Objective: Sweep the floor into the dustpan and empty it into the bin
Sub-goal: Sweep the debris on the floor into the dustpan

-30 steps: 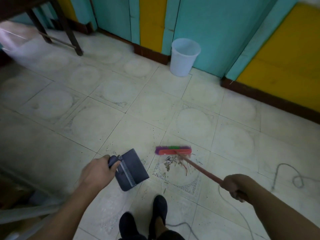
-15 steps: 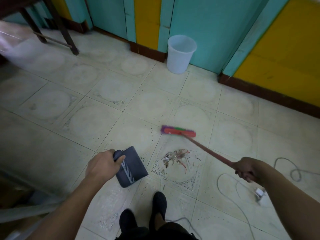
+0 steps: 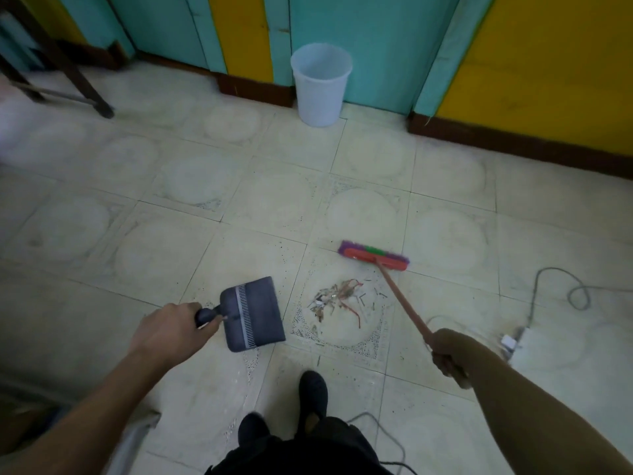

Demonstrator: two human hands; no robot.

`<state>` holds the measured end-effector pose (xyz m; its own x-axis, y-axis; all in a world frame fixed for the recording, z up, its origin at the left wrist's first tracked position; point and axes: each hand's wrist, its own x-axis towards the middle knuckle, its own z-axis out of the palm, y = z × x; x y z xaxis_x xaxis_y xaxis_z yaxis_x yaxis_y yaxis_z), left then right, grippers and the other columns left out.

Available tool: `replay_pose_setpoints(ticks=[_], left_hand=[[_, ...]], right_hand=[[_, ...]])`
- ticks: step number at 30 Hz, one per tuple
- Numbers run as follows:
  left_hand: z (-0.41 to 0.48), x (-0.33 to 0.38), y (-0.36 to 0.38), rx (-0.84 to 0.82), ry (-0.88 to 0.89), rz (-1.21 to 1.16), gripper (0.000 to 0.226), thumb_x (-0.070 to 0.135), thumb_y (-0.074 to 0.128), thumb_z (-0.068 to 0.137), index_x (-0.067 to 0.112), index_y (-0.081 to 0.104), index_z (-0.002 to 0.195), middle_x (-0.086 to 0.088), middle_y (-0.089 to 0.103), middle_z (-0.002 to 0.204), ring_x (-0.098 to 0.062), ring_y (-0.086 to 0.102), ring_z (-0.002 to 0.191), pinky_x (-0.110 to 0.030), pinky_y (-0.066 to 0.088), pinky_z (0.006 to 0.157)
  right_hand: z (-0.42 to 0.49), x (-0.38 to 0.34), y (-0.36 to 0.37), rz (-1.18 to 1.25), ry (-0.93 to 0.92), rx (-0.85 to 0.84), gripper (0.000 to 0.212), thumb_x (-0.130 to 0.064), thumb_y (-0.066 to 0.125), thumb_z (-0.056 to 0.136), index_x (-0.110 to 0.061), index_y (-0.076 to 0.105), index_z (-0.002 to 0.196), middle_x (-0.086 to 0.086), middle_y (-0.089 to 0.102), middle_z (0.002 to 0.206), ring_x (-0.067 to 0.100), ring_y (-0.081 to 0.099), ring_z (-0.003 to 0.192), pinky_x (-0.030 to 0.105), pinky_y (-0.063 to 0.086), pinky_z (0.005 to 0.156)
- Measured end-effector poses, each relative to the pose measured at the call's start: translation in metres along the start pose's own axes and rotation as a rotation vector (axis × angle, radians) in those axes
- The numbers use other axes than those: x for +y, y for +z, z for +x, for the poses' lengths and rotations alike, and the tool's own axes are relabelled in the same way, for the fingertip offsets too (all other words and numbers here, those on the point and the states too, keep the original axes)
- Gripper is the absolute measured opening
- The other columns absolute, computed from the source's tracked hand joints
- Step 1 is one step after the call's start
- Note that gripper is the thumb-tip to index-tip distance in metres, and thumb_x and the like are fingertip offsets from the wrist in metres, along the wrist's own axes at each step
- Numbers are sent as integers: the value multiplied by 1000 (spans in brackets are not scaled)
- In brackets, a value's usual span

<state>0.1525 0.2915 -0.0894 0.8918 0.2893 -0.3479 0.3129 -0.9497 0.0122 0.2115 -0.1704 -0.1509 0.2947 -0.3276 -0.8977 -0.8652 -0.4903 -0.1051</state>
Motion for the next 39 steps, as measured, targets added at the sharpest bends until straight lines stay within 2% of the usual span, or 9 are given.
replay_pose_setpoints(ticks=[2, 6, 13, 15, 19, 23, 29, 32, 39], left_hand=[[5, 8, -1, 19, 26, 24, 43, 65, 48, 85, 24, 56, 74, -7, 70, 83, -28, 66, 80, -27, 44, 60], [19, 17, -4, 44, 87, 54, 50, 69, 45, 84, 22, 62, 77, -5, 70, 80, -25, 63, 74, -27, 42, 59], [36, 19, -12, 24, 152, 86, 46, 68, 42, 86, 28, 65, 84, -2, 70, 85, -24, 61, 78, -28, 42, 62], [39, 18, -15, 16, 163, 97, 45, 67, 41, 87, 29, 65, 85, 0, 66, 80, -21, 54, 72, -28, 41, 62], [51, 8, -18, 8, 200, 101, 46, 65, 38, 88, 28, 66, 84, 4, 56, 72, -20, 55, 71, -27, 43, 62], [69, -15, -22, 11, 243, 89, 46, 63, 38, 89, 28, 66, 84, 3, 56, 71, -20, 56, 68, -26, 44, 59], [83, -56, -22, 6, 268, 2, 50, 67, 38, 88, 26, 65, 78, 3, 58, 67, -20, 58, 64, -26, 47, 57], [84, -74, -19, -18, 301, -16, 50, 64, 38, 89, 24, 61, 71, 4, 59, 62, -16, 57, 57, -25, 46, 52], [89, -96, -14, 9, 384, -16, 47, 61, 41, 89, 22, 56, 68, 3, 55, 61, -17, 54, 56, -25, 38, 48]], right_hand=[[6, 10, -1, 62, -40, -15, 26, -22, 43, 98, -4, 46, 79, 1, 39, 38, 11, 30, 29, 16, 26, 38], [13, 22, -12, 113, -73, 20, 34, -22, 46, 99, -5, 44, 70, 4, 40, 37, 10, 32, 27, 14, 30, 37], [20, 28, -3, 105, -76, 117, 33, -21, 43, 99, 0, 48, 75, 10, 45, 54, 15, 37, 42, 18, 32, 40], [24, 22, 13, 88, -20, 73, 32, -26, 41, 98, 1, 48, 83, 9, 45, 54, 15, 37, 42, 20, 32, 42], [14, 0, 57, -6, 39, -43, 27, -16, 34, 96, 4, 49, 84, 9, 45, 48, 17, 38, 41, 26, 33, 46], [-11, -11, 95, 75, 48, -122, 26, -17, 33, 99, 2, 46, 88, 5, 41, 42, 14, 35, 32, 22, 33, 40], [-74, -9, 153, 129, 114, -157, 30, -25, 35, 102, -2, 47, 86, 4, 38, 43, 13, 33, 37, 19, 31, 40], [-102, 0, 181, 178, 117, -119, 26, -24, 38, 101, -4, 48, 88, 3, 37, 44, 12, 32, 32, 16, 31, 37], [-129, 34, 225, 303, 82, 135, 39, -33, 47, 97, -4, 51, 73, 4, 43, 46, 11, 32, 33, 18, 29, 37]])
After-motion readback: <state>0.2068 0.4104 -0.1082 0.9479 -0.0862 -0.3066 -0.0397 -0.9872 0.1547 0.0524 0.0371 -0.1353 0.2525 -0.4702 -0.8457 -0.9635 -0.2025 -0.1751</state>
